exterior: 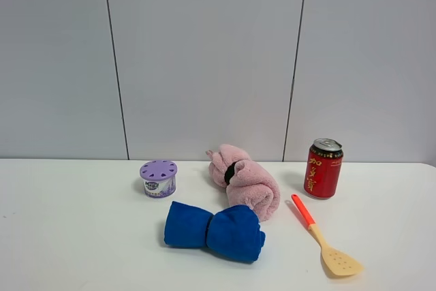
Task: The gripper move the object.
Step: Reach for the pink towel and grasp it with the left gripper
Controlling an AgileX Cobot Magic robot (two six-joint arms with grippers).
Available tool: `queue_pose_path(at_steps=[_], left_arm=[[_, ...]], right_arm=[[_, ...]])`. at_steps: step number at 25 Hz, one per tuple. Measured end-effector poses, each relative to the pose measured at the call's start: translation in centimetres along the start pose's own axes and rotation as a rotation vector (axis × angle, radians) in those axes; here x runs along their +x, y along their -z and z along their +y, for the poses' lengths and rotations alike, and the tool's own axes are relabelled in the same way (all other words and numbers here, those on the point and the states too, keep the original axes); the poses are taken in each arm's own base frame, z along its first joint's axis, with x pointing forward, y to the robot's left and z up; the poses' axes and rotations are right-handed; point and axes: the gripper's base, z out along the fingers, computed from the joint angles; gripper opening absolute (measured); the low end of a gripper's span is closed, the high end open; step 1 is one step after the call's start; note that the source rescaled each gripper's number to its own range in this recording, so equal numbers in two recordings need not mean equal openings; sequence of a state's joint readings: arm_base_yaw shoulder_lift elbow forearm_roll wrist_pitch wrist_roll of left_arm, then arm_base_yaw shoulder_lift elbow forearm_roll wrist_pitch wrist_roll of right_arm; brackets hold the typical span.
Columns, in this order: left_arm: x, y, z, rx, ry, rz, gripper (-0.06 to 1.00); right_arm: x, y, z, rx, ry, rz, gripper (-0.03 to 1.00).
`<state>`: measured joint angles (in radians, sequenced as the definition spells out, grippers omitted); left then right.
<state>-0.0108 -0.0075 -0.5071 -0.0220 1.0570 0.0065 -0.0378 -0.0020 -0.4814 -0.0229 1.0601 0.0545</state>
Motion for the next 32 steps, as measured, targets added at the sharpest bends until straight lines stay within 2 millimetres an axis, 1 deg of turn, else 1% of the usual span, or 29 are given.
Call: queue_pose_path(at_steps=[32], left_arm=[[0.00, 0.00, 0.00, 0.000, 0.000, 0.000, 1.00]], right_arm=[[0.00, 0.00, 0.00, 0.000, 0.000, 0.000, 1.00]])
